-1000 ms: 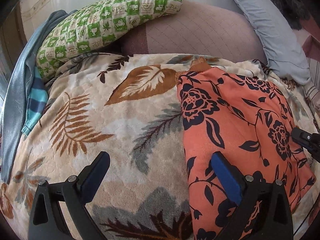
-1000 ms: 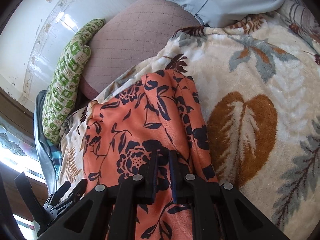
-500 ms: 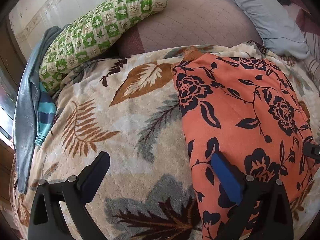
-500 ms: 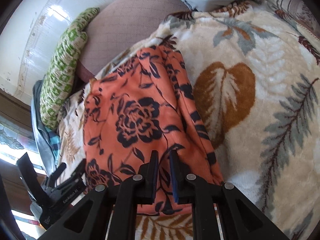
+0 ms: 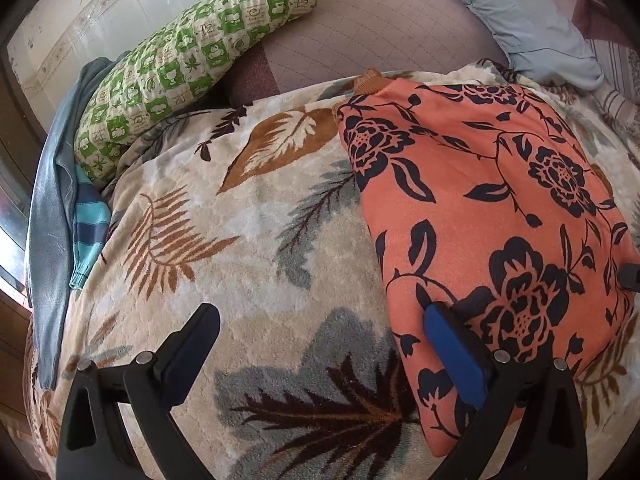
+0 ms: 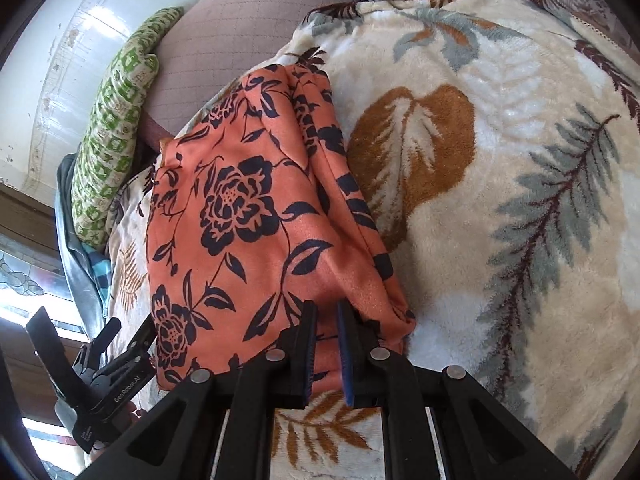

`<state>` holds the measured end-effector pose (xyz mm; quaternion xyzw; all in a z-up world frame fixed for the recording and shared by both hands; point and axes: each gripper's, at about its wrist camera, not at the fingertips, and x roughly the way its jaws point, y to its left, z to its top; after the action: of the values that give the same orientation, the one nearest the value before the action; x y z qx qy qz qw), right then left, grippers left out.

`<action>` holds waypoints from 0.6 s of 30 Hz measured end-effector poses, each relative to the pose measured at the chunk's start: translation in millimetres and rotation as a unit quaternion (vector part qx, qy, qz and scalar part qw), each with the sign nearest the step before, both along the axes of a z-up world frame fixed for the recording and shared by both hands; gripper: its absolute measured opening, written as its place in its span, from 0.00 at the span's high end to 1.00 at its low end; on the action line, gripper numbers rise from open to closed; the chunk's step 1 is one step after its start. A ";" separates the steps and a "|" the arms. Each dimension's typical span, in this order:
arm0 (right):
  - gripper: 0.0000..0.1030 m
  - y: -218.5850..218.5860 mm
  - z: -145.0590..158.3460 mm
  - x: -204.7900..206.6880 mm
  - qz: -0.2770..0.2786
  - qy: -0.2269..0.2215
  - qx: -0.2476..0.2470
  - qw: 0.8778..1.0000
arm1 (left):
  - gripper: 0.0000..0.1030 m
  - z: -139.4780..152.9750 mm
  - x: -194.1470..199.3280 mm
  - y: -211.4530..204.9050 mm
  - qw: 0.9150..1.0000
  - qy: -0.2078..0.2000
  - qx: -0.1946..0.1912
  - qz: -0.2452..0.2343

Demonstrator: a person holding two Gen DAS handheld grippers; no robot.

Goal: Fold small clothes

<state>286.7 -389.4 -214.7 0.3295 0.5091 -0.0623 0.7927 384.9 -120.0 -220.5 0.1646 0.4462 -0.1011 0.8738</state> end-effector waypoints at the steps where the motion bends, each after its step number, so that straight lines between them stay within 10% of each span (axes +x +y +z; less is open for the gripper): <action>1: 0.87 0.3 1.0 -2.5 -0.003 0.001 0.003 1.000 | 0.01 0.8 0.3 3.4 1.000 0.011 -0.007 0.004; 10: 0.87 36.2 20.1 -1.5 0.017 -0.044 0.010 0.999 | 0.01 13.5 -15.5 19.0 1.000 0.006 -0.011 0.018; 15: 0.87 64.3 -10.3 19.8 0.043 0.016 -0.003 0.999 | 0.01 -25.0 -7.5 9.6 0.997 0.053 0.059 -0.004; 18: 0.84 63.8 1.5 26.1 0.048 -0.003 0.007 0.999 | 0.01 -10.4 -3.8 17.6 0.999 0.048 0.010 0.004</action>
<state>312.8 -325.5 -213.2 0.3108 0.5225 -0.0197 0.7937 381.1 -102.4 -231.0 0.1666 0.4896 -0.1008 0.8499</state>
